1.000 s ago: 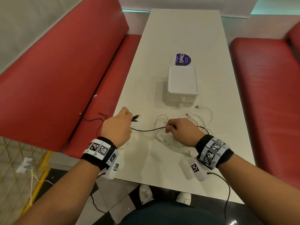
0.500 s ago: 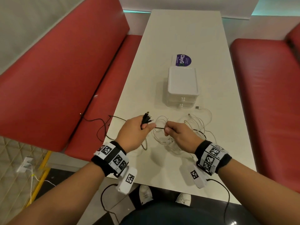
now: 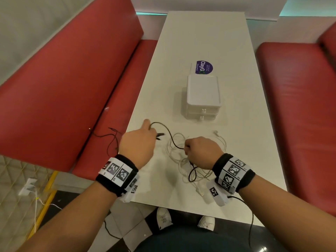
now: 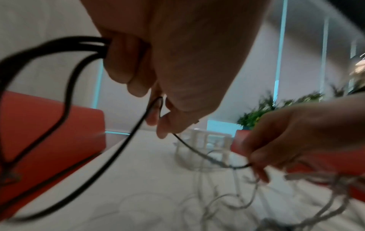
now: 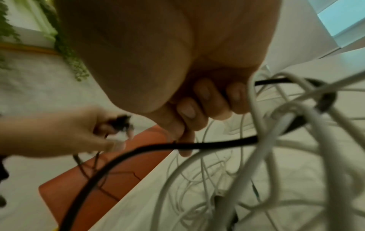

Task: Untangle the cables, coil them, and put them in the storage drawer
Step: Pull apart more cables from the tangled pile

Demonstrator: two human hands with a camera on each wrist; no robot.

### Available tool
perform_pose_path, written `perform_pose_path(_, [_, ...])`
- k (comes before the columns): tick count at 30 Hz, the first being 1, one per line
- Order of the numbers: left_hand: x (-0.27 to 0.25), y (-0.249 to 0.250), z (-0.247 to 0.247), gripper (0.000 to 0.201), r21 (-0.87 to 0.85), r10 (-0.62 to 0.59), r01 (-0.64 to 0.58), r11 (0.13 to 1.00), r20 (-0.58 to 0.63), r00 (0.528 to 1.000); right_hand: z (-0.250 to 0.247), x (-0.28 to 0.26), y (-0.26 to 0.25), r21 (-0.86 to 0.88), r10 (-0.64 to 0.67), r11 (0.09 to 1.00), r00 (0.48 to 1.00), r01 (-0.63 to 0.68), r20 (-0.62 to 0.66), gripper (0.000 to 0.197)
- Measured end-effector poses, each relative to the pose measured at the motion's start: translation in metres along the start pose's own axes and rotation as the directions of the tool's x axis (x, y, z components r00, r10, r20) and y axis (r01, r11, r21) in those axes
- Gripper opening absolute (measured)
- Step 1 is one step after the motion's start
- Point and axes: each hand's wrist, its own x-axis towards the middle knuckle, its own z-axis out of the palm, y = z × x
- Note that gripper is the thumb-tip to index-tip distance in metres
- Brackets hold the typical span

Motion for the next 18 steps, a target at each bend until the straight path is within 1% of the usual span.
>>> perform_pose_path(2, [0.001, 0.018, -0.005, 0.016, -0.115, 0.136, -0.14, 0.983, -0.042, 0.99, 0.001, 0.004, -0.008, 0.046, -0.092, 0.995, 0.996, 0.092, -0.004, 0.018])
perform_pose_path(3, [0.001, 0.025, -0.005, 0.015, -0.216, 0.171, -0.179, 0.96, -0.058, 0.984, -0.001, 0.004, -0.012, 0.098, -0.139, 0.985, 0.99, 0.142, -0.029, 0.022])
perform_pose_path(4, [0.003, 0.029, -0.004, 0.01, -0.345, 0.189, -0.197, 0.918, -0.056, 0.98, -0.003, 0.005, -0.013, 0.158, -0.171, 0.971, 0.983, 0.179, -0.064, 0.027])
perform_pose_path(5, [0.005, 0.03, -0.002, 0.007, -0.492, 0.19, -0.186, 0.85, -0.041, 0.981, -0.006, 0.004, -0.014, 0.222, -0.19, 0.953, 0.977, 0.207, -0.092, 0.03])
perform_pose_path(6, [0.006, 0.029, 0.001, 0.01, -0.609, 0.174, -0.152, 0.778, -0.024, 0.985, -0.01, 0.003, -0.012, 0.296, -0.197, 0.93, 0.975, 0.22, -0.104, 0.029])
perform_pose_path(7, [0.007, 0.026, 0.003, 0.014, -0.67, 0.163, -0.123, 0.732, -0.003, 0.987, -0.012, 0.002, -0.009, 0.37, -0.19, 0.902, 0.975, 0.22, -0.117, 0.025])
perform_pose_path(8, [0.007, 0.023, 0.005, 0.017, -0.694, 0.164, -0.102, 0.713, 0.023, 0.986, -0.015, 0.001, -0.006, 0.434, -0.166, 0.876, 0.977, 0.209, -0.135, 0.023])
perform_pose_path(10, [0.007, 0.018, 0.006, 0.019, -0.729, 0.194, -0.098, 0.678, 0.048, 0.98, -0.019, -0.002, 0.002, 0.497, -0.115, 0.849, 0.981, 0.179, -0.157, 0.028])
perform_pose_path(12, [0.006, 0.013, 0.004, 0.019, -0.797, 0.209, -0.117, 0.592, 0.011, 0.978, -0.019, -0.005, 0.007, 0.491, -0.125, 0.854, 0.984, 0.172, -0.127, 0.035])
perform_pose_path(13, [0.007, 0.009, 0.001, 0.022, -0.828, 0.195, -0.117, 0.549, -0.009, 0.981, -0.018, -0.006, 0.009, 0.481, -0.141, 0.858, 0.984, 0.178, -0.111, 0.036])
perform_pose_path(16, [0.011, -0.007, -0.003, 0.034, -0.876, 0.122, -0.068, 0.477, -0.011, 0.992, -0.013, -0.007, 0.018, 0.454, -0.167, 0.87, 0.981, 0.193, -0.096, 0.037])
perform_pose_path(18, [0.009, -0.012, -0.003, 0.039, -0.91, 0.106, -0.046, 0.413, -0.002, 0.994, -0.009, -0.005, 0.022, 0.411, -0.166, 0.891, 0.981, 0.194, -0.102, 0.04])
